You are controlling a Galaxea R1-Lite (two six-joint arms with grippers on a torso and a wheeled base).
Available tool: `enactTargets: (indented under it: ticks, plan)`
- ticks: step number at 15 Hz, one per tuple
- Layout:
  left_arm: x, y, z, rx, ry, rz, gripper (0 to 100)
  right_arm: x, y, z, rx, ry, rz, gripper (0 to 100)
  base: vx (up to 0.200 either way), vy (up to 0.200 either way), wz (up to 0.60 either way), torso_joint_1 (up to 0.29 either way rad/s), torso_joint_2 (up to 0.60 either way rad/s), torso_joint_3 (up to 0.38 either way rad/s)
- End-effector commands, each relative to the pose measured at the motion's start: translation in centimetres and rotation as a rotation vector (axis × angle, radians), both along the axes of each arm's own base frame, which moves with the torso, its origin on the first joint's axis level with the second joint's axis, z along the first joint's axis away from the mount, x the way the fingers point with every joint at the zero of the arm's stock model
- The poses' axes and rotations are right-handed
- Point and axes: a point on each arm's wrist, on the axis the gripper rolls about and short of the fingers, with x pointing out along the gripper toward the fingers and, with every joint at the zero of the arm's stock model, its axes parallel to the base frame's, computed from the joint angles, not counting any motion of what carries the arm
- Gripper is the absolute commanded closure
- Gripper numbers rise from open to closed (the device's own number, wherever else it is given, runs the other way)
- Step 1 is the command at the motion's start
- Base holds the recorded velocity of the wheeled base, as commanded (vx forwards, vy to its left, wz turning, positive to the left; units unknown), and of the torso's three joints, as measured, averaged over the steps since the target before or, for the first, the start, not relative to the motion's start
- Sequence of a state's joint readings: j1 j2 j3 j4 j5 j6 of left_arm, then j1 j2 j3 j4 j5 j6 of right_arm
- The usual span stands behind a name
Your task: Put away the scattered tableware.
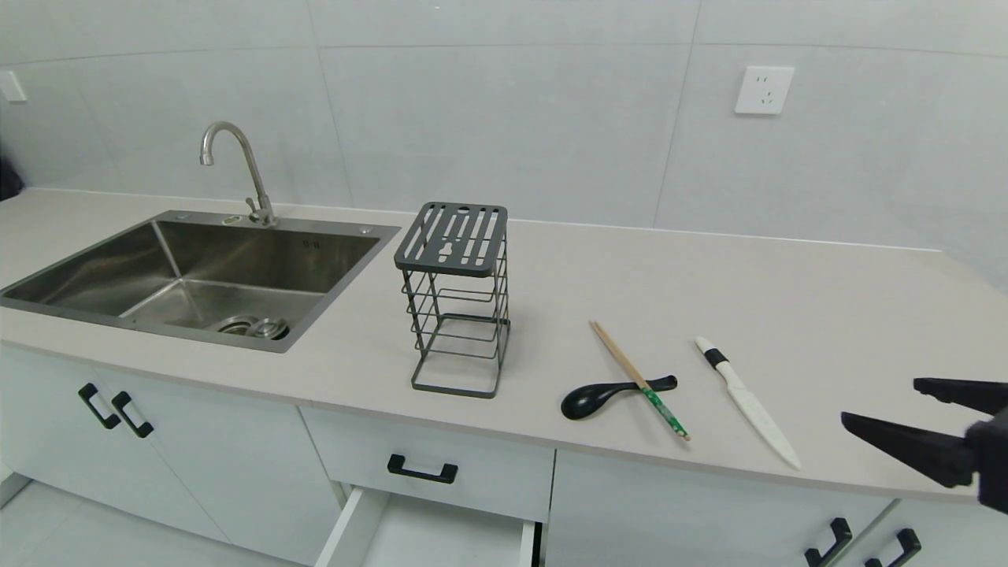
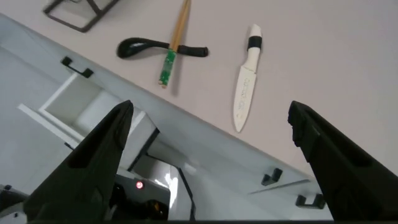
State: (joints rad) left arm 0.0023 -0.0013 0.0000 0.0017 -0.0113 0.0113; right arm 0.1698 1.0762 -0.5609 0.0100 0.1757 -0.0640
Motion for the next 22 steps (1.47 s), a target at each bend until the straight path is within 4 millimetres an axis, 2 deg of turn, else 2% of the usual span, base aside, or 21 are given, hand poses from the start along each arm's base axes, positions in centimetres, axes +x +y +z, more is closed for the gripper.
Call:
enactTargets:
  ticks: [1,5,7,8,12,16,22]
  plan:
    - [0.0,0.0,0.0,-0.001,0.001,0.0,0,4.6,2.3,-0.9,-0.069,0.105,0.037,0,0.0,0.0,0.0,0.0,0.0,0.0]
    - [0.0,0.0,0.0,-0.001,0.001,0.001,0,7.6,5.0,-1.9,-0.11,0.171,0.098,0,0.0,0.0,0.0,0.0,0.0,0.0]
    - [0.0,0.0,0.0,-0.001,0.001,0.001,0,9.4,7.5,-2.5,-0.112,0.203,0.065,0,0.0,0.0,0.0,0.0,0.0,0.0]
    - [0.0,0.0,0.0,0.001,0.001,0.0,0,9.6,8.1,-3.0,-0.096,0.231,0.039,0,0.0,0.0,0.0,0.0,0.0,0.0]
    - [0.0,0.0,0.0,-0.001,0.001,0.0,0,10.1,8.4,-3.3,-0.078,0.216,0.035,0,0.0,0.0,0.0,0.0,0.0,0.0]
    - [0.0,0.0,0.0,0.001,0.001,0.0,0,11.8,10.2,-4.8,-0.07,0.198,0.075,0,0.0,0.0,0.0,0.0,0.0,0.0]
    - [0.0,0.0,0.0,-0.001,0.001,0.0,0,11.1,10.1,-6.3,-0.09,0.242,0.073,0,0.0,0.0,0.0,0.0,0.0,0.0]
